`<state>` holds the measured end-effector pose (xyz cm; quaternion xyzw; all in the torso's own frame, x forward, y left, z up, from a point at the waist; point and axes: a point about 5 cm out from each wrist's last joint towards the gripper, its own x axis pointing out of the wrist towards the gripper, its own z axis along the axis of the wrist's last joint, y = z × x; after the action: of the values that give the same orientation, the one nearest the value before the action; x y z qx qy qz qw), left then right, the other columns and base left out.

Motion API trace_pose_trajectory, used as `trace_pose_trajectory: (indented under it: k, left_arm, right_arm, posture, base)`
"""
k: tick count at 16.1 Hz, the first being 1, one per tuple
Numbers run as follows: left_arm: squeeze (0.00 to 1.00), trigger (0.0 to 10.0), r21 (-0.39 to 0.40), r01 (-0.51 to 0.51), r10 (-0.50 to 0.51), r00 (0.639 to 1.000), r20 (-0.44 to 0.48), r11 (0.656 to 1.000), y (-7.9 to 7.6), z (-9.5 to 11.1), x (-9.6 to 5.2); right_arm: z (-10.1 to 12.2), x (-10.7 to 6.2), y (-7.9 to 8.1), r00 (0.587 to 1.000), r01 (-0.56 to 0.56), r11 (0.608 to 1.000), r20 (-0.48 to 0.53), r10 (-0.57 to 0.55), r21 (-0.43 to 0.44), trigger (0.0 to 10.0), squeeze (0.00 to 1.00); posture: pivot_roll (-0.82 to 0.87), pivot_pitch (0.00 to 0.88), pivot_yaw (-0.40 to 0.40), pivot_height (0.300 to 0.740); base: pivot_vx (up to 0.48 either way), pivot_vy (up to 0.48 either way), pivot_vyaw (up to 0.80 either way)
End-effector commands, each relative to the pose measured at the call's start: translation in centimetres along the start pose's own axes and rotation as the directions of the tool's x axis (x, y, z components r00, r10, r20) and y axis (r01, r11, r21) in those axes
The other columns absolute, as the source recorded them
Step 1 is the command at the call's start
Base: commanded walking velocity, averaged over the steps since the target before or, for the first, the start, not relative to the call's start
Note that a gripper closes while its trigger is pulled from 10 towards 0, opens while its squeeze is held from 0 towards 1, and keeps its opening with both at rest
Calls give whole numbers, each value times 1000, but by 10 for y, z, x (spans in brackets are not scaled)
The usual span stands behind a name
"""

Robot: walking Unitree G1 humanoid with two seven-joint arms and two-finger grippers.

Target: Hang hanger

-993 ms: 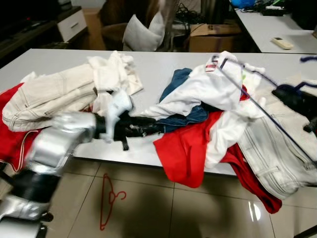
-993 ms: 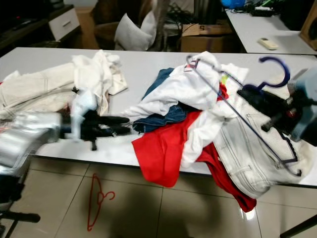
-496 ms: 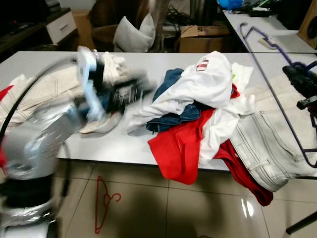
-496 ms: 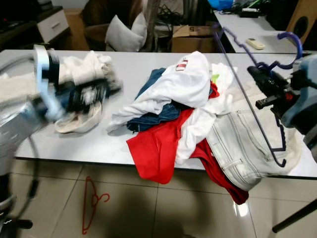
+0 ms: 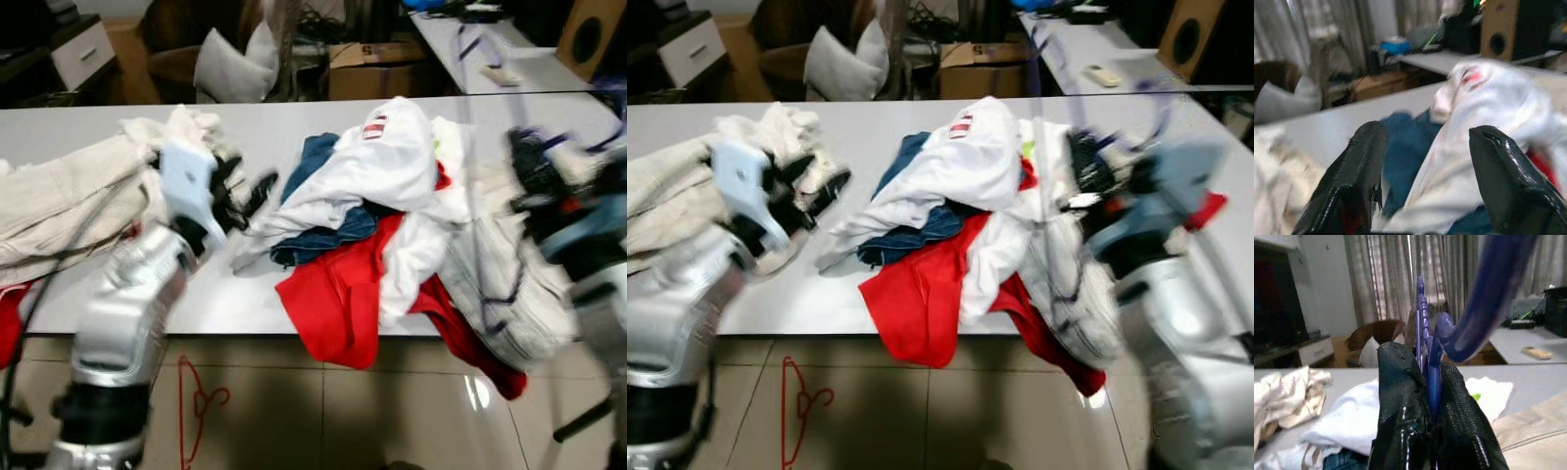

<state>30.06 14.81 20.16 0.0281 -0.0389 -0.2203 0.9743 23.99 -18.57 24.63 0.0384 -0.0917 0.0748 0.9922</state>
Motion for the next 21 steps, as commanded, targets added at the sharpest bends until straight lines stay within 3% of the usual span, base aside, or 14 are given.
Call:
trace_pose_trajectory:
  k: [1,7,16,21]
  left_arm:
    - [0,10000,-1,-29,29,1000,1,1000,-3,-2,-1]
    - [0,10000,16,-35,36,999,-28,999,-8,-10,0]
    - [0,10000,46,-79,82,995,-60,996,-4,-15,-5]
    - [0,10000,63,-94,99,993,-64,994,0,-15,-8]
  right_arm:
    - [-2,-1,11,1000,-17,1000,16,17,5,10000,0]
    - [-13,-4,24,1000,-5,1000,-1,5,15,10000,0]
    - [-29,-1,22,997,0,1000,-81,-2,-29,10000,0]
    - [-39,-1,20,992,12,1000,-123,-13,-7,10000,0]
  posture:
    - [-220,0,89,740]
    - [-212,0,89,740]
    - [-197,0,43,740]
    - [-196,0,37,740]
  base:
    - [0,416,0]
    - [0,418,0]
    - [0,420,0]
    - [0,419,0]
